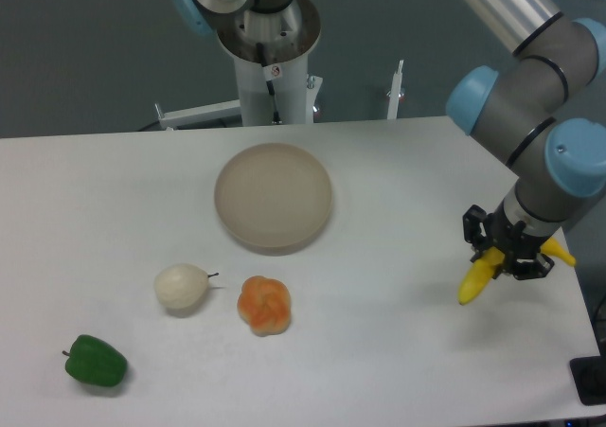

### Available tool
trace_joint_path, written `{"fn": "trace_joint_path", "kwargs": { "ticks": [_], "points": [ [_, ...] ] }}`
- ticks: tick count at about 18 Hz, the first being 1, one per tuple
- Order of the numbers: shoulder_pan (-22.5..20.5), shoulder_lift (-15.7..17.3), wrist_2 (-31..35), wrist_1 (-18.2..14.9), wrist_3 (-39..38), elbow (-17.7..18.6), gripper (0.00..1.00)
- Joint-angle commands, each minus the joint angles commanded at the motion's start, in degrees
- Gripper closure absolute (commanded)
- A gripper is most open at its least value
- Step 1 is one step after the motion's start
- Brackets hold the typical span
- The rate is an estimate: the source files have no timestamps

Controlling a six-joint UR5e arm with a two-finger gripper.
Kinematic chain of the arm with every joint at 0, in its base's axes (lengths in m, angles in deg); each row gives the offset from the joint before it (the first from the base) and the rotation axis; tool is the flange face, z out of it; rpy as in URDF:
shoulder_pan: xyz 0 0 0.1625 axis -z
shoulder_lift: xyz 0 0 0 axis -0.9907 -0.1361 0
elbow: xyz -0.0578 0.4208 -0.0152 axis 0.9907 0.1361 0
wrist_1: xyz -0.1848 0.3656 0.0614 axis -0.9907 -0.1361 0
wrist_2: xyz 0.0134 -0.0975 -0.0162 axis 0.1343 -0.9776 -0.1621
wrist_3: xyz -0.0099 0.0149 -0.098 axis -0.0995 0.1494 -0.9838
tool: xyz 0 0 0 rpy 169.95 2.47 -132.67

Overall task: Pick up the banana from the table
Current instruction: 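Lift the held banana up and away from the table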

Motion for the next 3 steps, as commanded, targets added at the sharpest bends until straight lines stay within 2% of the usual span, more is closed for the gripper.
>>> {"fn": "trace_joint_path", "kwargs": {
  "ticks": [3],
  "points": [
    [0.1, 0.1, 0.0, 0.1, 0.6, 0.5, 0.76]
  ]
}}
